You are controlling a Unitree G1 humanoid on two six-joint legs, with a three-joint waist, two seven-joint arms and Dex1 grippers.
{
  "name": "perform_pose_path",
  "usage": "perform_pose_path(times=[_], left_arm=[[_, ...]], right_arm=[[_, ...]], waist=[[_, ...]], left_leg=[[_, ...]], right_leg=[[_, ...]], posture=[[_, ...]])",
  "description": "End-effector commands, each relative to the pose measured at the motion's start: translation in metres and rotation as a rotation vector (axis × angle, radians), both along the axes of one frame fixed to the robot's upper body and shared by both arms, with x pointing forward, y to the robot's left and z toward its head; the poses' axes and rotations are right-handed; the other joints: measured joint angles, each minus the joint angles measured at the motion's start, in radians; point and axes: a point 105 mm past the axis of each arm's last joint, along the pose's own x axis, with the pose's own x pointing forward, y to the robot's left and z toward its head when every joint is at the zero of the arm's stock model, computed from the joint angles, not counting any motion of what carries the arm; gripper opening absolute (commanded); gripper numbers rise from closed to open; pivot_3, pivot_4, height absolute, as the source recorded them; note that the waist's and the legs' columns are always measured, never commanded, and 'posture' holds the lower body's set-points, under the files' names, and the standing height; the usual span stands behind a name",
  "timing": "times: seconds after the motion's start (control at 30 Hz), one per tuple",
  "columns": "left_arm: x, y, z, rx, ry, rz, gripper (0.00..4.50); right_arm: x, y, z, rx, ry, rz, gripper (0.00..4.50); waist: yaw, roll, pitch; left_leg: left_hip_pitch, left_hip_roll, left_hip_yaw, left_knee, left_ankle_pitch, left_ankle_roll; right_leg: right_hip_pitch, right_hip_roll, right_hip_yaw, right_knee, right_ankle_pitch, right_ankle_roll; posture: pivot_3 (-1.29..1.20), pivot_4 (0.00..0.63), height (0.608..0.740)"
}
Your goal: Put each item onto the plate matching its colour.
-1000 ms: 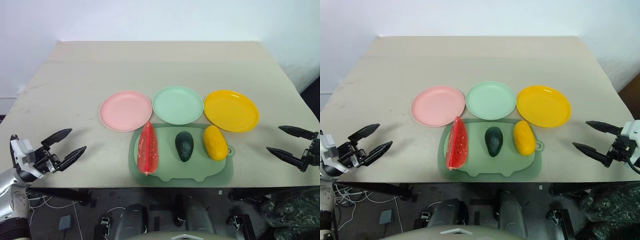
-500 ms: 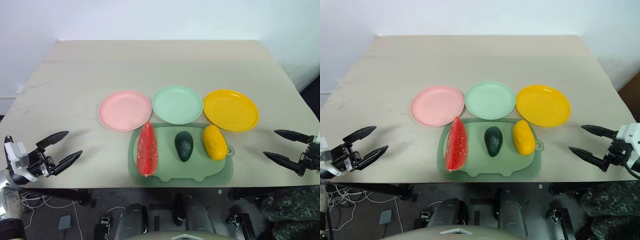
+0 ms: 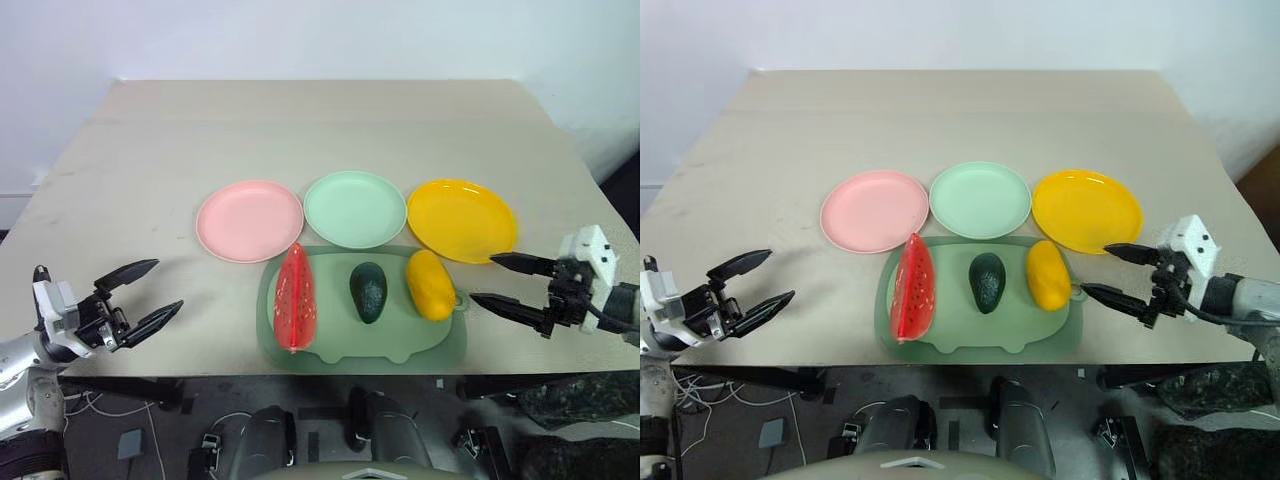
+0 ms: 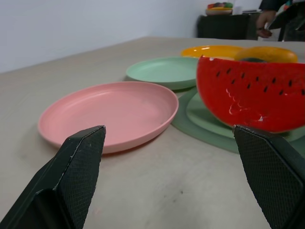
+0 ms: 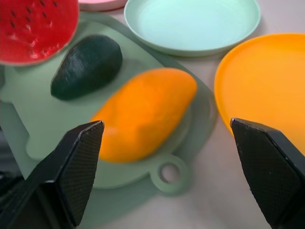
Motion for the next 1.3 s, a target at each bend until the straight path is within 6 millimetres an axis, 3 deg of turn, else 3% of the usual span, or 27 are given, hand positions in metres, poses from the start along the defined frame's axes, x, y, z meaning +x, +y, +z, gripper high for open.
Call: perform_pose_path(times=[0.03,0.5,0.73,0.97,1.07,1.17,1.3], left_arm=[[0.003,-0.001,0.0,0.012,-0.024,-0.007,4.48],[0.012,-0.014,-0.002,0.001,-0.037,-0.031,4.48],[0.012,-0.017,-0.004,-0.002,-0.032,-0.032,4.48],[0.014,-0.022,-0.003,-0.008,-0.035,-0.027,4.48],[0.015,-0.024,-0.002,-0.01,-0.036,-0.025,4.5],[0.016,-0.025,-0.001,-0.011,-0.038,-0.022,4.5],[0.018,-0.026,0.001,-0.011,-0.04,-0.02,4.5]], right_arm=[[0.0,0.021,0.005,-0.023,0.03,-0.011,4.5],[0.021,0.035,-0.031,-0.053,0.138,-0.203,4.5],[0.029,0.043,-0.04,-0.026,0.169,-0.24,4.5],[0.037,0.039,-0.047,-0.045,0.158,-0.275,4.5],[0.04,0.038,-0.048,-0.042,0.153,-0.287,3.91],[0.041,0.039,-0.046,-0.037,0.142,-0.28,3.04],[0.039,0.044,-0.03,0.01,0.11,-0.231,2.95]], waist=[[0.0,0.0,0.0],[-0.001,-0.002,-0.001],[0.001,-0.002,-0.001],[0.0,-0.002,-0.001],[0.0,-0.002,-0.001],[0.0,-0.002,-0.001],[-0.001,-0.002,-0.001]], left_leg=[[0.0,0.0,0.0,0.0,0.0,0.0],[-0.001,-0.001,0.0,0.001,0.0,0.001],[-0.001,-0.001,0.0,0.001,0.0,0.001],[-0.001,-0.001,0.0,0.001,0.0,0.001],[-0.001,-0.001,0.0,0.001,0.0,0.001],[-0.001,-0.001,0.0,0.001,0.0,0.001],[-0.001,-0.001,0.0,0.001,0.0,0.001]], right_leg=[[0.0,0.0,0.0,0.0,0.0,0.0],[0.0,0.0,0.0,-0.001,0.0,0.0],[0.0,0.0,0.0,-0.001,0.0,0.0],[0.0,0.0,-0.001,0.0,0.0,0.0],[0.0,0.0,-0.001,0.0,0.0,0.0],[0.0,0.0,-0.001,0.0,0.0,0.0],[0.0,0.0,-0.001,0.0,0.0,0.0]], posture=[[0.0,0.15,0.733],[0.0,0.15,0.733],[0.0,0.15,0.733],[0.0,0.15,0.733],[0.0,0.15,0.733],[0.0,0.15,0.733],[0.0,0.15,0.733]])
